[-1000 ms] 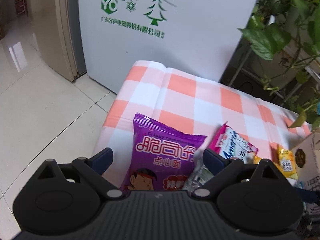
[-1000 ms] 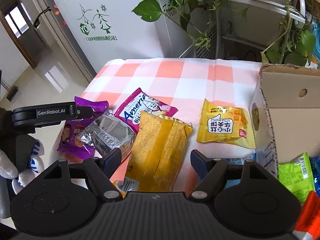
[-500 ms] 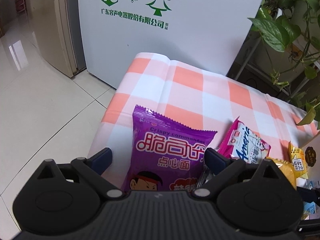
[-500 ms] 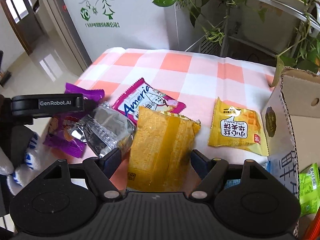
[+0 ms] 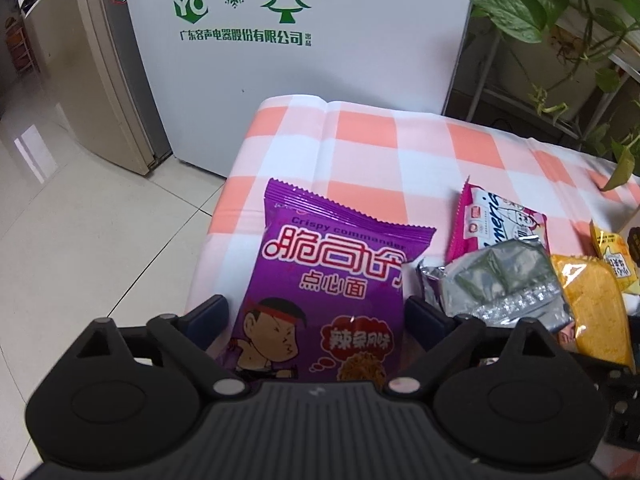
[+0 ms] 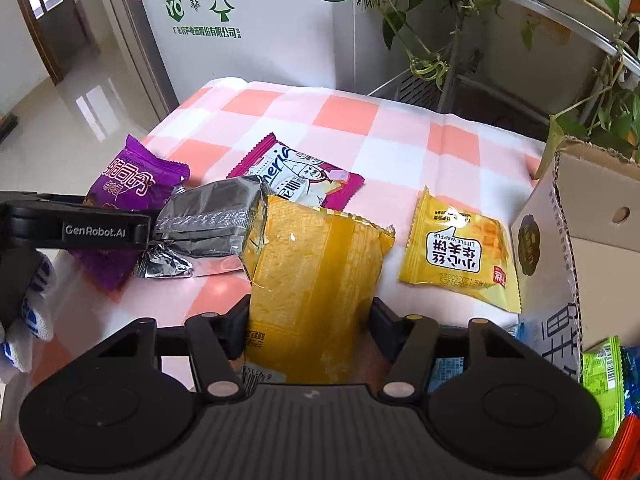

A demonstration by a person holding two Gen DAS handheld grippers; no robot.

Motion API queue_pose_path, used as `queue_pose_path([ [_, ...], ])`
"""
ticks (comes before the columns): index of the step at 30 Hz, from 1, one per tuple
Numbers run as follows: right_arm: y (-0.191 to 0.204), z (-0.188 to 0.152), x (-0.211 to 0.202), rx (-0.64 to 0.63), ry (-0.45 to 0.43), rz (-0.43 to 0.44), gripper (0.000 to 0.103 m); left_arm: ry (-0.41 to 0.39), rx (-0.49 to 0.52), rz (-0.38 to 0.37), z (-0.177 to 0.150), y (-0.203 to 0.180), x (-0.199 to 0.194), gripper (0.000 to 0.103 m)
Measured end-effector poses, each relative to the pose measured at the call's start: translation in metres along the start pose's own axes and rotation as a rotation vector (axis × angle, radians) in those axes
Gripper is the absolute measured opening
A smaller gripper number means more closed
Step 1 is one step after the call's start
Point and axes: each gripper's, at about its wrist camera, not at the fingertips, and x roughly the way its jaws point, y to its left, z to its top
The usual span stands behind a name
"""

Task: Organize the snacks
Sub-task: 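Grasp the purple packet with left while right grasps the long yellow bag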

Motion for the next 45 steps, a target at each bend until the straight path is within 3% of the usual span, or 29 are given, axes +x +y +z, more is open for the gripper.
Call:
queue_pose_path([
  [4,0.002,-0.001,0.001,-0.007,0.001,-0.004,0.072,0.010,-0.006,0.012,0.001,-0.002,0.004,0.103],
  [16,0.003,-0.001,0.002,-0.016,0.001,-0.006,0.072,0.008,-0.028,0.020,-0.002,-0.002,0.003,0.103],
  [21,0.001,0.000,0.000,-0.015,-0.002,-0.009,0.065,0.021,-0.017,0.011,-0.001,-0.002,0.001,0.102],
  [23,0.000,0.000,0.000,-0.012,-0.003,-0.007,0.064,0.023,-0.015,0.005,-0.001,-0.003,0.000,0.099],
  [28,0.002,0.002,-0.008,-0.025,-0.023,-0.001,0.062,0.009,0.041,-0.022,0.000,-0.015,-0.012,0.067],
  [45,0.000,0.007,-0.038,-0.027,-0.088,0.029,0.062,-0.043,0.078,-0.014,-0.001,-0.027,-0.053,0.066],
])
